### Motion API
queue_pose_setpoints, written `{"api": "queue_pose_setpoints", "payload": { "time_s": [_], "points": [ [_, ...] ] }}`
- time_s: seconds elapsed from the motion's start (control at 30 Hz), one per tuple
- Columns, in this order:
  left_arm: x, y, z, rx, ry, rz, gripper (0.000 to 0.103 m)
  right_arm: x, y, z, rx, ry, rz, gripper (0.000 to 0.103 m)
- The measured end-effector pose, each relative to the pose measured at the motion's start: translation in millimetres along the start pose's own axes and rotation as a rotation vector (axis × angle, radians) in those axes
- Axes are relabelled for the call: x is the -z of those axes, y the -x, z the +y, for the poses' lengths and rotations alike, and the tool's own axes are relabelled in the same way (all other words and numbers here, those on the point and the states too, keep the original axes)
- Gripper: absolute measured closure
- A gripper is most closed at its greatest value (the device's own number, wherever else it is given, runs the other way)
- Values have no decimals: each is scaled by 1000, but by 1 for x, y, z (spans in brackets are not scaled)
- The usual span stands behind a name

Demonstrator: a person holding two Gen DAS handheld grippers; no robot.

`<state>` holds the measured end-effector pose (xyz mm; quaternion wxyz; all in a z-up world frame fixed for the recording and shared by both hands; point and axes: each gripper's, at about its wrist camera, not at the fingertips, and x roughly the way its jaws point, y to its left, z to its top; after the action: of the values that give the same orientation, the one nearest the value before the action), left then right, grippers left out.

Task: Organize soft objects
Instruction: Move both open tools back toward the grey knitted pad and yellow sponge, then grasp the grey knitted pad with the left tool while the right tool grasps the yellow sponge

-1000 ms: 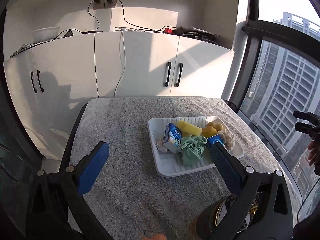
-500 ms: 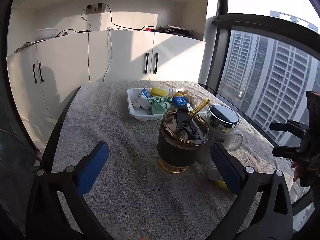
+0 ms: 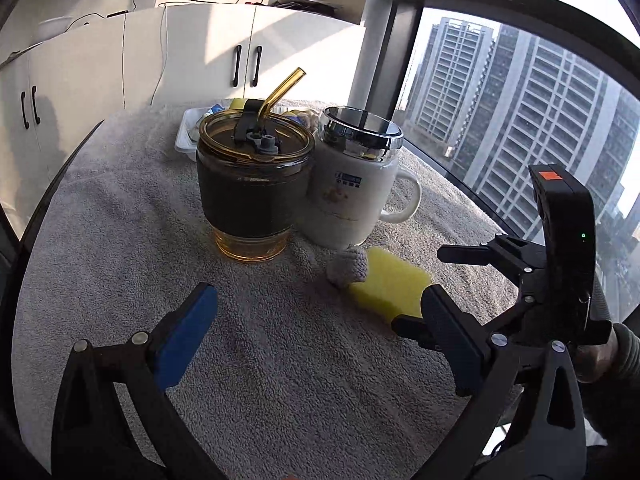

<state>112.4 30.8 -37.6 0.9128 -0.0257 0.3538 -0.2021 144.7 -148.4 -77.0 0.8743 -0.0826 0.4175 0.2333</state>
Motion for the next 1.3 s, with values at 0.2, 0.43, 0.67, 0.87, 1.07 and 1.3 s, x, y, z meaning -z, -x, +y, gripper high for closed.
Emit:
{"api": "queue_pose_setpoints", "payload": {
  "time_s": [0.2, 0.43, 0.67, 0.87, 1.07, 1.3],
  "points": [
    [-9, -33, -10, 20, -48, 93, 0, 2, -14, -6, -4, -35, 42, 17],
    [-12, -64, -3, 34, 2, 171, 2, 3, -19, 1, 12, 9, 36, 27],
    [-13, -74, -3, 26, 15, 191, 41, 4, -13, 15, 4, 58, 11, 48],
    [-14, -75, -3, 60, 30, 186, 52, 12, -3, 10, -19, 42, 4, 50],
    [-6, -69, -14, 24, 22, 203, 50, 17, 0, 11, -15, 59, 14, 51],
    [-2, -48, -9, -6, 36, 186, 41, 23, 15, 6, 15, 47, 12, 51]
  ]
}}
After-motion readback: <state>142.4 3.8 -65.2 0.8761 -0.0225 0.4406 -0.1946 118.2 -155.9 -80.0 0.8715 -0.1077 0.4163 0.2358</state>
